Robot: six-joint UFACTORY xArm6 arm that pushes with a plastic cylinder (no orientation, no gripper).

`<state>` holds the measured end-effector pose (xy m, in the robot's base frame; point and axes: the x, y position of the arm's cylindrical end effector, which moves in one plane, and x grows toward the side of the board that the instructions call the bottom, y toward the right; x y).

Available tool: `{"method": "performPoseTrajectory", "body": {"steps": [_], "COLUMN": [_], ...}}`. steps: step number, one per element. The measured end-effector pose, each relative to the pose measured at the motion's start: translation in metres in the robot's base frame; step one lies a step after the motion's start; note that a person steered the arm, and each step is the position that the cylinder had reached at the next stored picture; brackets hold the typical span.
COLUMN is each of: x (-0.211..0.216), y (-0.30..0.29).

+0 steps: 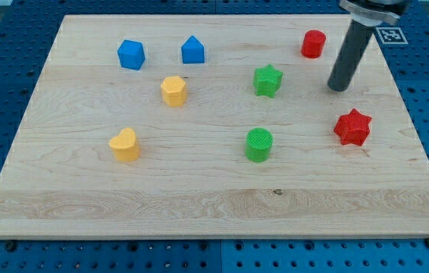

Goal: Push the green star slightly towards yellow hexagon

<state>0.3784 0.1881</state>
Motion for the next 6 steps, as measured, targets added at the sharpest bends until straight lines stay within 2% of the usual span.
{"method": "performPoseTrajectory", "body": {"steps": [3, 4, 5, 6], "x": [0.000, -0.009, -0.045, -0.046], "y": [-0.129, -0.130, -0.140, -0.168]}}
